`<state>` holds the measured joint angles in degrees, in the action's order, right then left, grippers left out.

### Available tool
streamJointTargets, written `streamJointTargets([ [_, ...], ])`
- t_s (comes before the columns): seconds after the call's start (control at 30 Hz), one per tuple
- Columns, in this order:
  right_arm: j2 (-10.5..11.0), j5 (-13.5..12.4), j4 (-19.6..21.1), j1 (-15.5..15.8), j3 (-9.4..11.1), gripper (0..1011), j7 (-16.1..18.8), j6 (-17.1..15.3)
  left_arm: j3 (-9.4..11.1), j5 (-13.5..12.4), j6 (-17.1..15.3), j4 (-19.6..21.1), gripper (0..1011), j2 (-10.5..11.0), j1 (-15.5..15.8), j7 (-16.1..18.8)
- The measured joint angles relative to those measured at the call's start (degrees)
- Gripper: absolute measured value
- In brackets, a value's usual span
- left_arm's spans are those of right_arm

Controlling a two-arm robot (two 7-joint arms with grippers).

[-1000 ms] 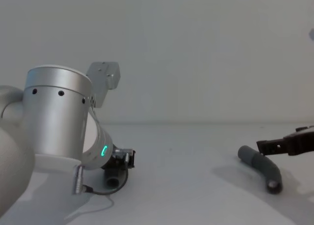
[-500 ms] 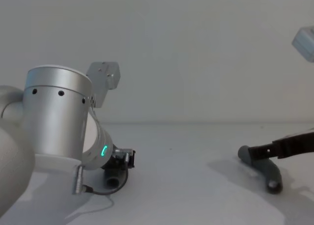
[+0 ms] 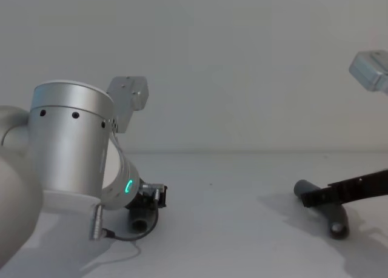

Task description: Use both hands to pick up one end of the pipe from the table, align the ends, and insert them.

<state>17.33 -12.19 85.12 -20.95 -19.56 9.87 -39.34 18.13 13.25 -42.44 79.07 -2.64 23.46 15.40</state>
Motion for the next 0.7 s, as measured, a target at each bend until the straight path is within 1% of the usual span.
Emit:
streamJointTargets([
  [0.3, -1.05, 0.07, -2.05, -0.91, 0.16, 1001, 0.28, -0.60, -0.01, 0.00, 0.00, 0.00, 341, 0.00, 0.00, 0.00],
  [0.7, -2.03, 0.17, -3.39, -1.53, 0.46, 1001, 0.63, -1.48, 0.00, 0.00, 0.00, 0.00, 341, 0.00, 0.00, 0.00],
])
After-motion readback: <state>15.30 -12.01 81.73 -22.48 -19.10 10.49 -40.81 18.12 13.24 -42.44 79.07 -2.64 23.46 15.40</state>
